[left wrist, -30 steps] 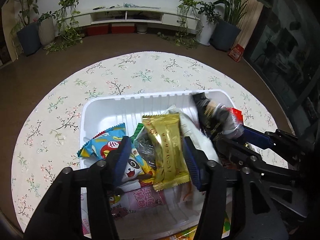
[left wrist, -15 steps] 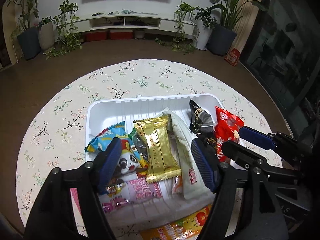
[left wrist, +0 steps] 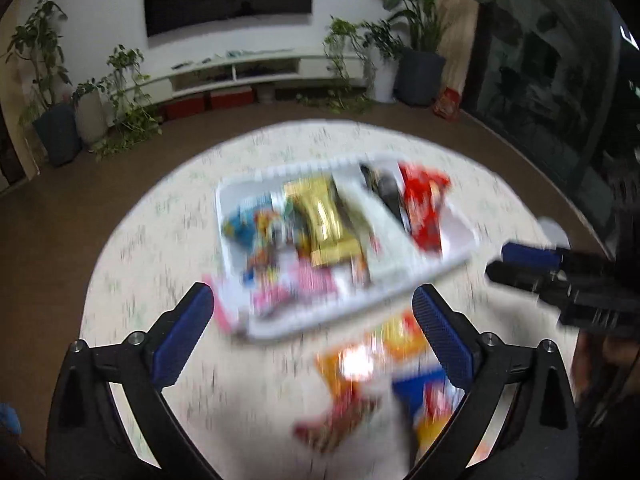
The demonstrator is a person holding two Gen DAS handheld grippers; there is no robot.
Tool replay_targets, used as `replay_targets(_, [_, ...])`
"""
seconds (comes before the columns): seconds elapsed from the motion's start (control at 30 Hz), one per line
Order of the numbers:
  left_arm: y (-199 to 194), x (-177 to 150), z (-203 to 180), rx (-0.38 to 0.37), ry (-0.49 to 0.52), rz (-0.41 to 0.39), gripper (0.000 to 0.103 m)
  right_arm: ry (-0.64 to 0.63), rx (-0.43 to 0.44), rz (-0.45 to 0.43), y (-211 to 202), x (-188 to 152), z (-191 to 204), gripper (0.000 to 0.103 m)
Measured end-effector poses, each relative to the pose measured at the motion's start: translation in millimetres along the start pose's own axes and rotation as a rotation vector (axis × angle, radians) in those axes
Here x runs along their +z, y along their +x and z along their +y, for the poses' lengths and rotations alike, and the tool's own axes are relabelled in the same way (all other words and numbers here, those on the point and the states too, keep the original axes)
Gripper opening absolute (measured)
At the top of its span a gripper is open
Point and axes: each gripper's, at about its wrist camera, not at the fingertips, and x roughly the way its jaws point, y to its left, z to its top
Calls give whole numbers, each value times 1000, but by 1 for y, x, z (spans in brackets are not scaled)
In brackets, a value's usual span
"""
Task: Organize snacks
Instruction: 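Move both tools back over the remaining snacks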
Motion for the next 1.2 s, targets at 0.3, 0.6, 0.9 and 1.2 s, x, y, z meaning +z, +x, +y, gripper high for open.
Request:
replay_targets(0.3, [5, -85, -12, 6, 145, 158, 100, -13, 47, 83, -18, -78, 28, 66])
replay_targets(0.6, [21, -90, -34, 49, 352, 180, 94, -36, 40, 125, -9, -92, 31, 66])
replay_targets(0.9, [38, -83, -24, -37, 316, 192, 74, -48, 54, 153, -2, -96, 35, 66])
replay_targets(1.2, [35, -84, -34, -84, 330, 195, 37, -59, 45, 166, 1, -98, 36, 66])
